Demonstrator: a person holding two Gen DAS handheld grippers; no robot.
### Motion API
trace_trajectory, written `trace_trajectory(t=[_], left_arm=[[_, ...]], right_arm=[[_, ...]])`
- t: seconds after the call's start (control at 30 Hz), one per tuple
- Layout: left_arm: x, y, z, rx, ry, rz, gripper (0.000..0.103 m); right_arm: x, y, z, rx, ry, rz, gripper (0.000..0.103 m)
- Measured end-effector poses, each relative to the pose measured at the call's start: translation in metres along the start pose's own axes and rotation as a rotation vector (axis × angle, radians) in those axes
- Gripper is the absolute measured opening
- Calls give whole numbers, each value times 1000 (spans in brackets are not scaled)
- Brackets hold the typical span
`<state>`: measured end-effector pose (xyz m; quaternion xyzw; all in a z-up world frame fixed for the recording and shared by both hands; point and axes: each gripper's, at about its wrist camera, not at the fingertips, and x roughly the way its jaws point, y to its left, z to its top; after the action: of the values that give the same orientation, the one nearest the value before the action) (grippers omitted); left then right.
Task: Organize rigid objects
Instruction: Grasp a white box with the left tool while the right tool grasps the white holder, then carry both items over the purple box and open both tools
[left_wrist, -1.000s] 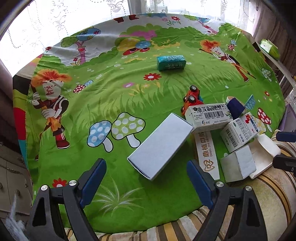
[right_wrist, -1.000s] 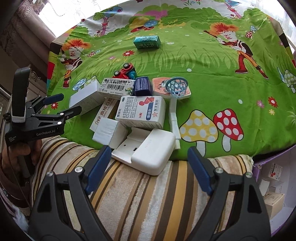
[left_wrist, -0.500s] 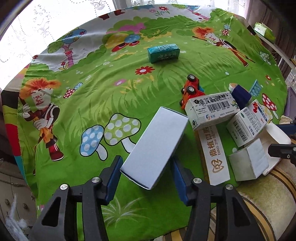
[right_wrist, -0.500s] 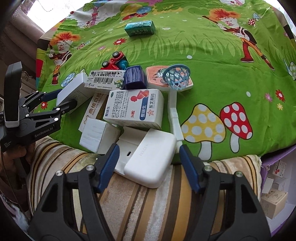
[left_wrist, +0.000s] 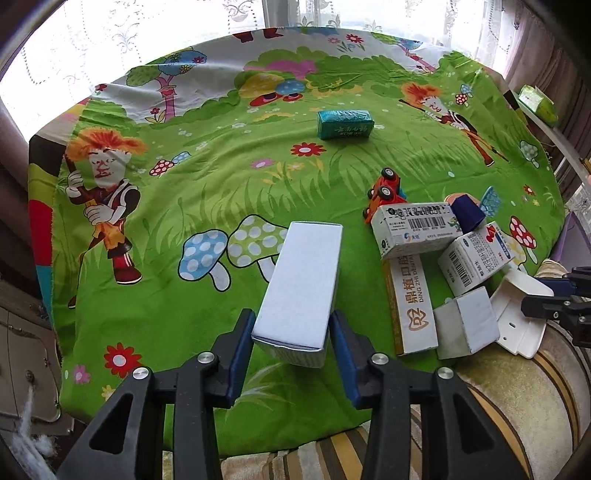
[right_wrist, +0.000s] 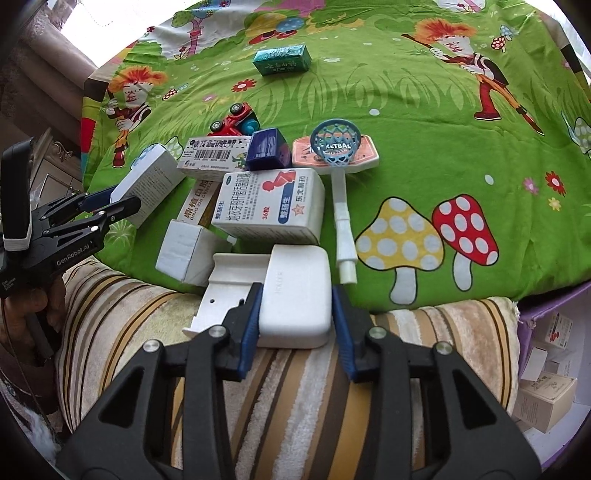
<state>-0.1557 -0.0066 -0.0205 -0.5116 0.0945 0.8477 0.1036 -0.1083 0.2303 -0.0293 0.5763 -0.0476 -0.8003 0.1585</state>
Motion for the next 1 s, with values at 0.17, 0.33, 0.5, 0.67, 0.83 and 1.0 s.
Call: trace_trajectory(t=[0.17,0.33,0.5,0.67,0.83,1.0], left_arm=[[-21,6,-12,-73,-41,-11,41],[-43,4,-28,-137,-81,-42,40],[-65,-4,-46,-168,-109,-52,40],[-82,-13,-62,-194,-130,-71,40],[-100,-30,-64,-208,-168,-121,40],[-117,-64,-56,-162,-214,-185,40]], right_arm=[[-16,0,-8,-11,-50,7,41],[-32,1,-20,-21,-96,4,41],[-48,0,-34,-35,-133,7,41],[-60,-1,-46,-38,-163,21,41],[-75,-10,-59,-23,-193,31,41],[-89,-32,-71,20,-219,31,41]])
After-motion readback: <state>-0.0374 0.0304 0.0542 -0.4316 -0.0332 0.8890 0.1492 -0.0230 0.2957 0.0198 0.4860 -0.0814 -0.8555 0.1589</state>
